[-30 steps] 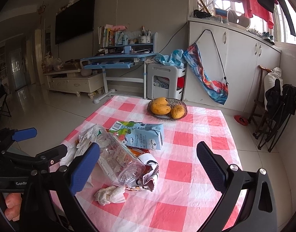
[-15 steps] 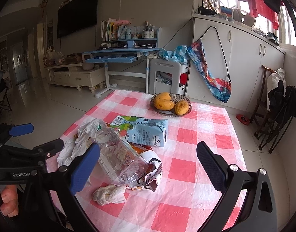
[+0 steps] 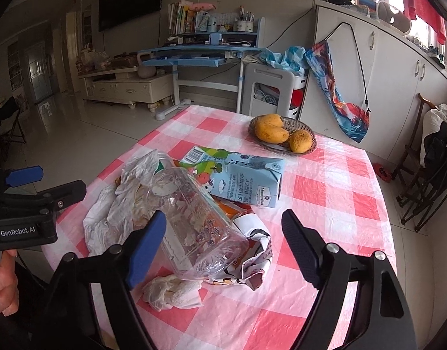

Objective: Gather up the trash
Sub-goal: 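Move the right gripper toward the clear plastic bottle on the table, then grasp the clear bottle with the right gripper while the left gripper grasps a white plastic bag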

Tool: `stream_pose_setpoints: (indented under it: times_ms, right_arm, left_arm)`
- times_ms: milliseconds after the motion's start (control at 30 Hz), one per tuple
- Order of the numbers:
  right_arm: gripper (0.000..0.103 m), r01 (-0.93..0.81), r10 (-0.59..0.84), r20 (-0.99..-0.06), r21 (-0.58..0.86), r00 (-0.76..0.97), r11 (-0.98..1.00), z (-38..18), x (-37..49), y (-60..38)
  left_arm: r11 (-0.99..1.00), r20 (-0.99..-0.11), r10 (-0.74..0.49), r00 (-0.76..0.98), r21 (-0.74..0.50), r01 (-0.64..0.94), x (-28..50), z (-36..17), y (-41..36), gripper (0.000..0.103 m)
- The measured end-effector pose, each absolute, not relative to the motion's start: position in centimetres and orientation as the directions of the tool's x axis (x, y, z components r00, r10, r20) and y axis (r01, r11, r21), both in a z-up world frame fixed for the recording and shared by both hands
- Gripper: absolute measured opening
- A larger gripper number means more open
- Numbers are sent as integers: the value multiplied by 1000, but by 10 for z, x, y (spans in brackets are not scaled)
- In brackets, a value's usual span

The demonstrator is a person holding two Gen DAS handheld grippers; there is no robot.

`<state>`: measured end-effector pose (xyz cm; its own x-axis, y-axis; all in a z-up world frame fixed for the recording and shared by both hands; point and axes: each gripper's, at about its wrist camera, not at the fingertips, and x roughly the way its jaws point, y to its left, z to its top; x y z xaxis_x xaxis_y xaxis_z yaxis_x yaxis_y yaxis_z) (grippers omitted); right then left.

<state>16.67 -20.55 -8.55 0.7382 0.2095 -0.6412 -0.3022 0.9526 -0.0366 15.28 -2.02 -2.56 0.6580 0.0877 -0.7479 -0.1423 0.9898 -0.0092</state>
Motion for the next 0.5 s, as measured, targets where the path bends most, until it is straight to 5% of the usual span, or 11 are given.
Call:
stream_pose_setpoints:
  times_ms: [333,500]
  right_arm:
    - [77,-410,139,-694,-241,706,880,-112,177,-167]
    - [67,-437,174,-699,-216,693,873,-108,177,-171]
  left_arm:
    - [988,-756,97,647,-8,-157,165,-29,-14,96]
    - [989,-790,84,608,-9,-148,174,-38,-9,96]
